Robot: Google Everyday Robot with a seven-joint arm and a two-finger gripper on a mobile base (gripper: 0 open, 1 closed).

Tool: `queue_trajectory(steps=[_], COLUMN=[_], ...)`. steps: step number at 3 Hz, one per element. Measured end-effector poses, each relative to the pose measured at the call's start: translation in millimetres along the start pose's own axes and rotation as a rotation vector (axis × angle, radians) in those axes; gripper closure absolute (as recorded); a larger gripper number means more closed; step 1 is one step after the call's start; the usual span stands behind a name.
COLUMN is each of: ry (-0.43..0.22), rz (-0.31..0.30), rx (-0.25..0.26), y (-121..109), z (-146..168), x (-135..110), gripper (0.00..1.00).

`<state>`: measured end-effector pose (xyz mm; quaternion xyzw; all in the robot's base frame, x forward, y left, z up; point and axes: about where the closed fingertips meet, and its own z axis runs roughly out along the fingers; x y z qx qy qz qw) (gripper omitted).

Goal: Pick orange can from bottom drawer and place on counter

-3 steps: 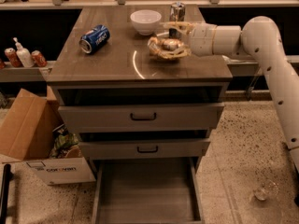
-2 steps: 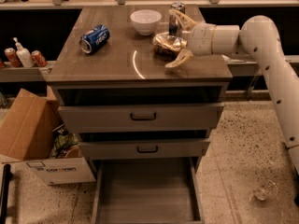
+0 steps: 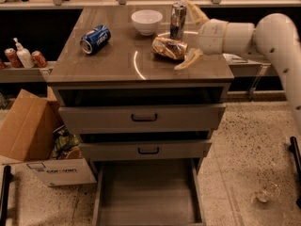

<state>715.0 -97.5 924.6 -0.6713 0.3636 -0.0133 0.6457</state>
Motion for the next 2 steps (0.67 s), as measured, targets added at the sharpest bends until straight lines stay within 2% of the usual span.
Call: queue_trajectory(steps=[1,2], ry=[-0.011,-0.035], rz=[-0.092,-0.151], rx=[0.093,0.117], y=[-24,-35], z=[-54,-85], x=[-43,-72], gripper=[0.0,0.0])
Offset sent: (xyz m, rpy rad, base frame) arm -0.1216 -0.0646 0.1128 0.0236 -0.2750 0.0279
